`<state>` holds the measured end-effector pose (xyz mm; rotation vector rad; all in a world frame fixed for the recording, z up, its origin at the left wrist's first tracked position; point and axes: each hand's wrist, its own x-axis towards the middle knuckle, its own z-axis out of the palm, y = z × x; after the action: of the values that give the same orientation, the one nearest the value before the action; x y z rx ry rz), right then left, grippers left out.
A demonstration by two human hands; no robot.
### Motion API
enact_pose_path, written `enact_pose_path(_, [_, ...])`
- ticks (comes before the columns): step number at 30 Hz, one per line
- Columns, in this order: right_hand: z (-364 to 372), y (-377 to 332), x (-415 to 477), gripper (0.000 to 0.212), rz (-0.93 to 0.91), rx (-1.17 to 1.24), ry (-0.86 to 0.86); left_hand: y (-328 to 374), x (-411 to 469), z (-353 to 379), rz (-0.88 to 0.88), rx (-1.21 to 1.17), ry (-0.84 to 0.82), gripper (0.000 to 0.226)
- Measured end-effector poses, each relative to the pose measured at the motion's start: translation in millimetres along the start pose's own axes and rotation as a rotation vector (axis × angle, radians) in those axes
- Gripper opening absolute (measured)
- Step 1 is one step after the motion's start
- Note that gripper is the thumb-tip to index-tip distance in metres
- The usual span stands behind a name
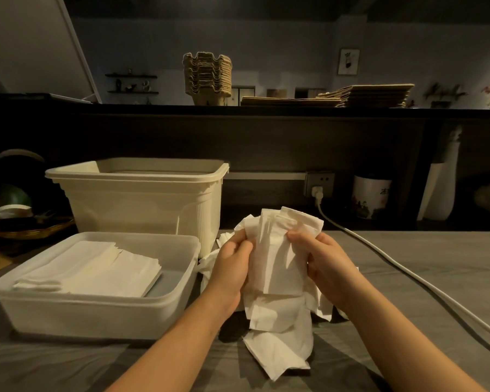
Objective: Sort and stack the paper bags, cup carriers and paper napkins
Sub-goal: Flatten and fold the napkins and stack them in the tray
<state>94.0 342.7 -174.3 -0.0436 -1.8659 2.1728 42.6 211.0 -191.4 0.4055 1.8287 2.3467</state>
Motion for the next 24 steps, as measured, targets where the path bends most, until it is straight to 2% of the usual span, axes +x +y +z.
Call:
enact_pose_path(4, [-3, 3, 4, 0.013, 0.030, 0.046, 0.136, 6, 3, -5, 0.049, -0.094, 0.041, 0.030])
enact_pose_path(8, [-3, 3, 3, 0.012, 0.018, 0.014, 0.124, 9, -3, -2, -0.002, -0.054, -0.018, 0.025])
enact_pose_path(11, [-1, 1, 2, 0.009, -0.017, 0.005, 0.092, 5, -4, 0, -0.044, 0.018, -0.024, 0.046])
enact_pose_path(15, [-1, -3, 1, 0.007, -0.079, 0.034, 0.081, 5, 2, -4, -0.075, -0.043, 0.154, 0.017])
enact_pose_path(21, [2, -1, -1, 0.008, -0.092, -0.019, 0.044, -1, 0, -1, -0.028, 0.050, 0.006, 0.033])
enact_pose_path(24, [3, 2, 0, 0.011, -0.031, -0.072, 0.045, -2, 1, -1, 0.015, 0.041, 0.014, 0.020])
